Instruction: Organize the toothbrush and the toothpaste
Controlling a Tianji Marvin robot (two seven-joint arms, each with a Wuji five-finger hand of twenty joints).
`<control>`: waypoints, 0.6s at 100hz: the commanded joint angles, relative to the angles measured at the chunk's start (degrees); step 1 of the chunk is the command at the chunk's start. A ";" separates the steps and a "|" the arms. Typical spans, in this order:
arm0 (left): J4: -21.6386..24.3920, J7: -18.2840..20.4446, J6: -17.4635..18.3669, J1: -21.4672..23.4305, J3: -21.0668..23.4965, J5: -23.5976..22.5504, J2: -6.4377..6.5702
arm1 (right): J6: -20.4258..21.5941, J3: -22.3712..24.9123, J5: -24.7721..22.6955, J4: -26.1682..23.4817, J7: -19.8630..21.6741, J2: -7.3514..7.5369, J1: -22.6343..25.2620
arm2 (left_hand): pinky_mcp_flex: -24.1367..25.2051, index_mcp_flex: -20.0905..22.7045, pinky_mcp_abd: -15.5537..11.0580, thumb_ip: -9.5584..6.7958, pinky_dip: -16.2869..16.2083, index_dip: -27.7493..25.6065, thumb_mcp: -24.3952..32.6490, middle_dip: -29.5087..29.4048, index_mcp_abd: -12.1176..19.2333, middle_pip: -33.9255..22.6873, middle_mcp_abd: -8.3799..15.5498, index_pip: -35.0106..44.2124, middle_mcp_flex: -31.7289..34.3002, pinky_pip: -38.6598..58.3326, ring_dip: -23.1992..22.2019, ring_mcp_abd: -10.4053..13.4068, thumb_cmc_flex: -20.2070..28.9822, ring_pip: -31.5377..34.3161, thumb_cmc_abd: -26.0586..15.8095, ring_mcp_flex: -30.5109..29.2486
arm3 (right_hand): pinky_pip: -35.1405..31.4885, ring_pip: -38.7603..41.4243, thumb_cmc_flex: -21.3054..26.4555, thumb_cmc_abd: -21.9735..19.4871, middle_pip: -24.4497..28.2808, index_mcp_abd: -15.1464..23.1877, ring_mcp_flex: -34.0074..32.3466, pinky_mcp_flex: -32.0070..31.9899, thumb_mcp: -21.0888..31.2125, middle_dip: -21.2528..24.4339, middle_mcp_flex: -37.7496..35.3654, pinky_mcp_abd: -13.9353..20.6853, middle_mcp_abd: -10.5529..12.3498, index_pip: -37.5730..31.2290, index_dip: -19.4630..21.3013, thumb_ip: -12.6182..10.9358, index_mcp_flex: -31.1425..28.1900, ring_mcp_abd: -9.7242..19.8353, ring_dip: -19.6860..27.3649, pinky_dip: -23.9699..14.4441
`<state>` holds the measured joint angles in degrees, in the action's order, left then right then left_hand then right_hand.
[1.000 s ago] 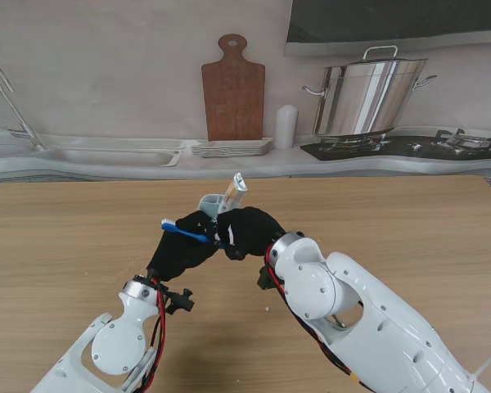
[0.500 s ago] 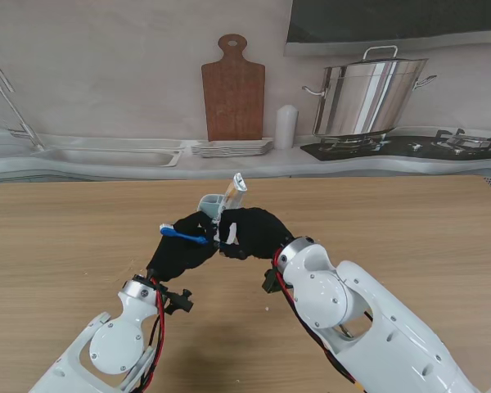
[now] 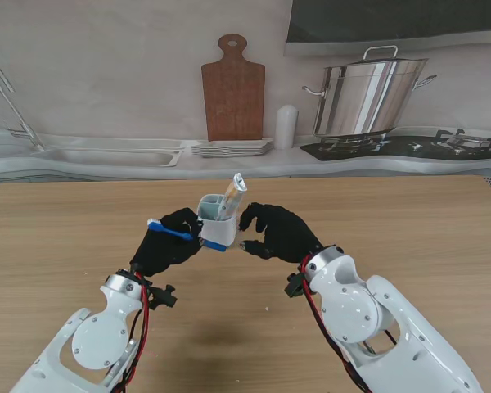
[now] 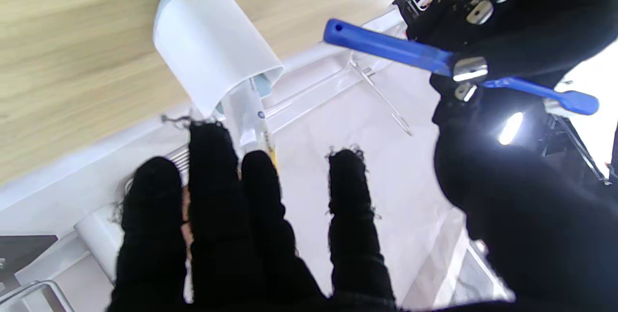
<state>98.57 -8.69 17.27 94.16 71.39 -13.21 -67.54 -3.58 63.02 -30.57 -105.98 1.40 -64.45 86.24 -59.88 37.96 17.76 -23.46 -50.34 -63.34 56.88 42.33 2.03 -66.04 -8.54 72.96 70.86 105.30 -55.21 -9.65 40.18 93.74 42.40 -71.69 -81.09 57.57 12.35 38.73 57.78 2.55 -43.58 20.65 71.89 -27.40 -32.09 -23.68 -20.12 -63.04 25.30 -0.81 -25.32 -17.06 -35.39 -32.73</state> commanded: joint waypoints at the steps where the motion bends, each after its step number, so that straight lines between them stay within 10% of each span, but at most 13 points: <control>1: 1.69 1.48 -0.85 -0.17 1.26 -0.22 0.91 | 1.09 0.78 -0.96 -0.09 0.11 0.62 1.54 | -1.89 3.43 -2.91 -7.18 0.44 -1.31 7.61 0.17 -1.60 -3.16 -2.92 4.71 4.38 7.64 0.65 6.25 1.61 2.94 -1.08 -1.02 | 2.05 -2.38 -2.61 -1.89 -1.72 -0.35 3.77 -3.38 -1.13 1.24 3.34 -0.52 -1.38 0.87 0.09 -1.63 3.60 -1.28 1.28 0.15; 60: -3.29 12.89 -13.38 -16.29 3.51 -4.77 3.05 | 8.81 8.39 -1.22 2.35 0.75 1.27 5.28 | -1.76 2.12 -2.82 -5.18 1.36 -1.09 6.28 0.60 0.21 -2.61 -2.19 4.52 2.94 6.64 0.85 5.92 1.38 2.03 -1.79 -0.92 | 13.82 -18.80 -5.66 -5.01 -11.34 -4.27 14.32 -13.26 -5.32 5.53 12.83 -2.61 -0.69 6.34 -3.89 -4.08 11.99 -3.64 7.94 6.58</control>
<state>95.67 2.69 4.61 80.45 75.01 -18.34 -64.47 4.69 71.06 -31.79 -104.32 1.68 -63.16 91.07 -59.91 37.96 17.77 -23.46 -49.71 -63.42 56.89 42.33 2.03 -66.06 -8.54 72.96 70.86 105.33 -55.17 -9.65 40.17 93.80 42.40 -71.70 -68.59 40.04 9.28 35.19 47.55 -0.82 -30.60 8.77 67.47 -22.64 -21.08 -26.79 -20.12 -56.85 21.76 -3.58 -16.17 -20.18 -29.09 -27.05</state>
